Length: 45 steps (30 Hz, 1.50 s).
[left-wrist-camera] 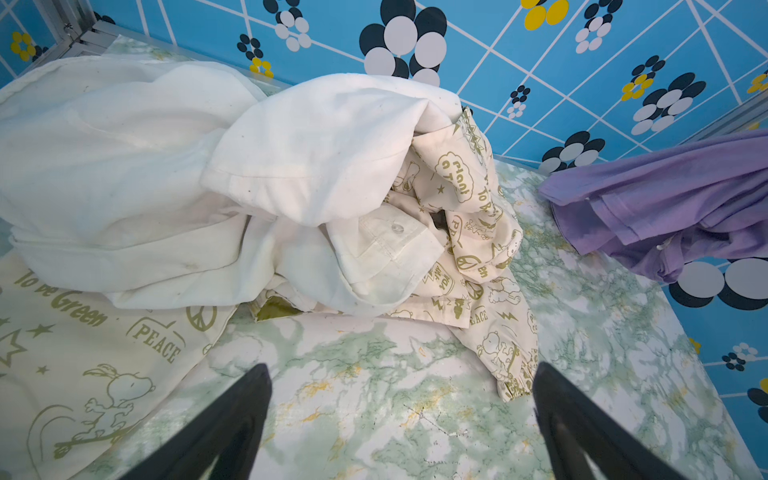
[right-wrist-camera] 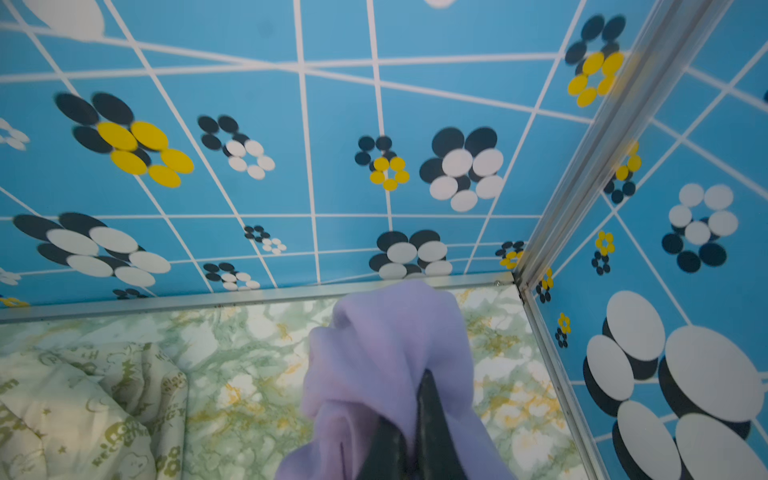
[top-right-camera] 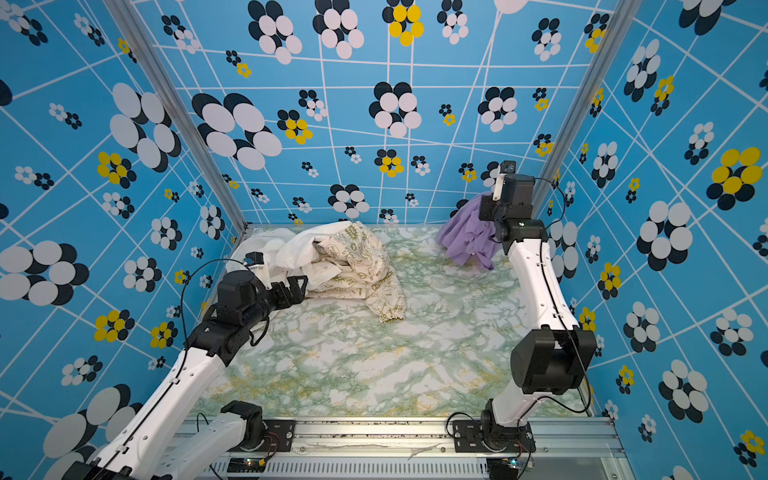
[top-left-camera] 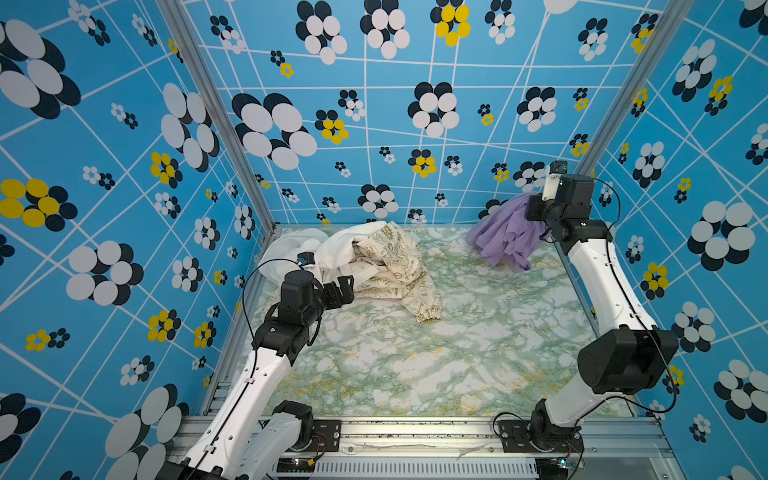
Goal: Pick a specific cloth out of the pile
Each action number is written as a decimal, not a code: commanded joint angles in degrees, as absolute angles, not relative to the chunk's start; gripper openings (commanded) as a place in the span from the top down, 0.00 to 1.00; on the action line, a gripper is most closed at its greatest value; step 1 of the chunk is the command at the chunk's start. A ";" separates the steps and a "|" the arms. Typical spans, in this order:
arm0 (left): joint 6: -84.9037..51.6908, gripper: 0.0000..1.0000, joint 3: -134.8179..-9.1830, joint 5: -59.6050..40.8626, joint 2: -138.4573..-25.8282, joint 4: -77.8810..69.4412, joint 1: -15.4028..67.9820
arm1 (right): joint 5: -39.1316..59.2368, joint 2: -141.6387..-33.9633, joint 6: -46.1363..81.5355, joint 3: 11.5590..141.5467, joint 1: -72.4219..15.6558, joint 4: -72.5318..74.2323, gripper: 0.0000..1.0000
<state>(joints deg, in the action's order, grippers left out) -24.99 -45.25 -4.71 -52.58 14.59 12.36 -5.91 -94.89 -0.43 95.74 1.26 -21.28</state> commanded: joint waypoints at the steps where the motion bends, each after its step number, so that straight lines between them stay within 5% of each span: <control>1: -25.67 0.01 -44.31 -5.17 -51.64 13.10 11.82 | -8.93 -92.92 0.40 88.44 2.33 -24.28 1.00; 6: -25.69 0.01 -43.86 -5.33 -51.77 12.72 11.77 | -10.98 -92.54 3.79 78.89 5.08 -29.96 0.77; 8: -25.61 0.01 -43.62 -5.32 -51.80 12.53 11.78 | -10.56 -92.38 5.92 76.42 6.63 -31.41 0.57; 11: -25.43 0.01 -43.42 -5.44 -51.96 12.39 11.64 | -8.94 -90.67 6.90 74.78 7.52 -31.74 0.11; 13: -25.45 0.01 -43.42 -5.39 -52.10 12.35 11.69 | -8.18 -88.91 6.99 75.18 7.56 -31.24 0.02; 32: -26.00 0.01 -42.71 -5.33 -51.94 11.43 11.58 | -5.18 -98.79 2.20 81.69 0.53 -43.82 0.02; 45: -25.90 0.01 -42.41 -5.13 -51.91 11.58 11.47 | -6.50 -112.83 1.76 85.56 1.11 -46.23 0.27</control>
